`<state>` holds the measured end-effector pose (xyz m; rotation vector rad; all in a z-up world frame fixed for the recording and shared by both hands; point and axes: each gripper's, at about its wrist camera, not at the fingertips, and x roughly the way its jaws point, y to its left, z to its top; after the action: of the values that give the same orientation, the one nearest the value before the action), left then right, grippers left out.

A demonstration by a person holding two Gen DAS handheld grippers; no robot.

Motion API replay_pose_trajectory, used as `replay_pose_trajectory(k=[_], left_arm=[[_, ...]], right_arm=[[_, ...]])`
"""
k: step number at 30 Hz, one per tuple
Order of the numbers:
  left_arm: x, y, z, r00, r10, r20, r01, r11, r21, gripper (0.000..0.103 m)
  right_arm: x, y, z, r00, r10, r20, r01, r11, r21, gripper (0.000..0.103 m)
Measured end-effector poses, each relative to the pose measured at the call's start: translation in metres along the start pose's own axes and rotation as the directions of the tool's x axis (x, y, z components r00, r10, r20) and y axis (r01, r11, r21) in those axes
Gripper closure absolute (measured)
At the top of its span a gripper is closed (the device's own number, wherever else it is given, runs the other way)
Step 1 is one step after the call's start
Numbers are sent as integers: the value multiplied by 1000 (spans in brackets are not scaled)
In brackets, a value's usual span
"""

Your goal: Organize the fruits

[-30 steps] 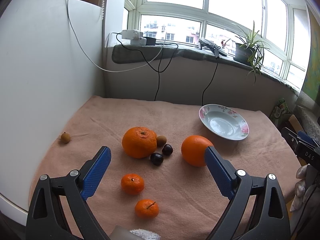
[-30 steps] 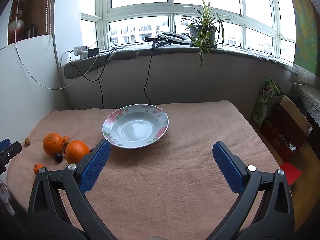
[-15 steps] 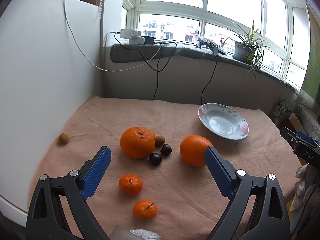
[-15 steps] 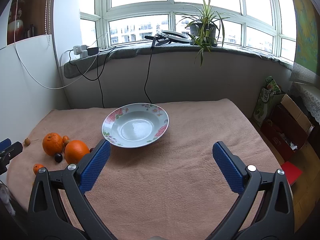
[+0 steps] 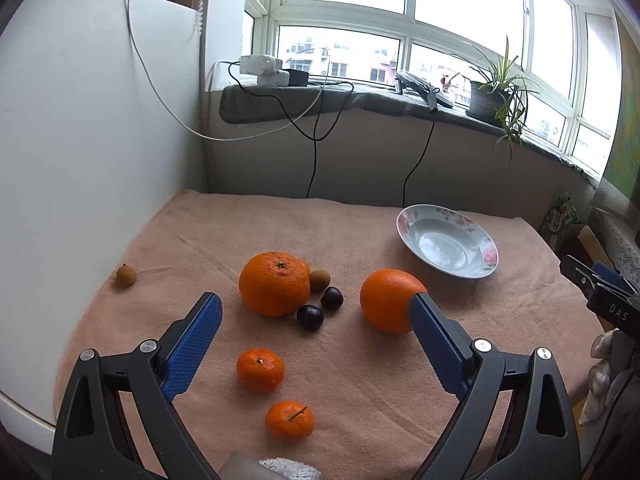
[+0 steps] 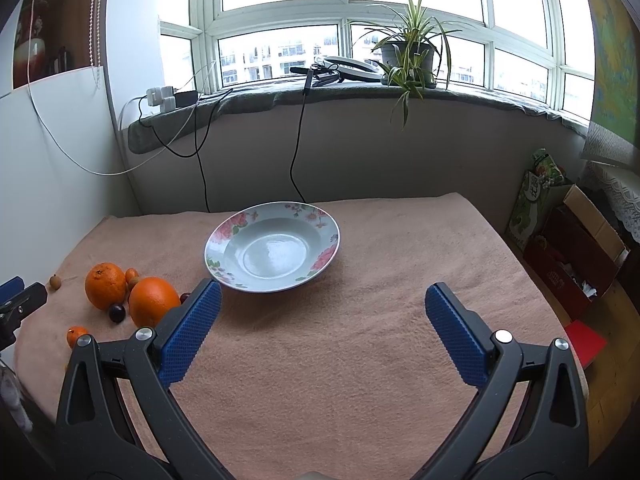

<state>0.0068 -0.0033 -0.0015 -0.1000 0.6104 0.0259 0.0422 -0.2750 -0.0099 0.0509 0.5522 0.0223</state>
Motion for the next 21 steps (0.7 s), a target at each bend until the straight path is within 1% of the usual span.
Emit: replay_pose_trajectory(k=[11,16,21], left_arm=[[4,2,-2,1000,0,-11,0,1000,-5,9],[8,5,-2,1000,-2,-23,2,1000,-11,9],[15,11,-3,999,-18,-49,17,999,-32,9]], right_arm=[[3,0,-2,1000,11,-23,-11,1000,2,0],[7,2,-2,999,33,-39,-33,999,4,0],[14,5,-1,995,78,-62,-77,997,10,0]])
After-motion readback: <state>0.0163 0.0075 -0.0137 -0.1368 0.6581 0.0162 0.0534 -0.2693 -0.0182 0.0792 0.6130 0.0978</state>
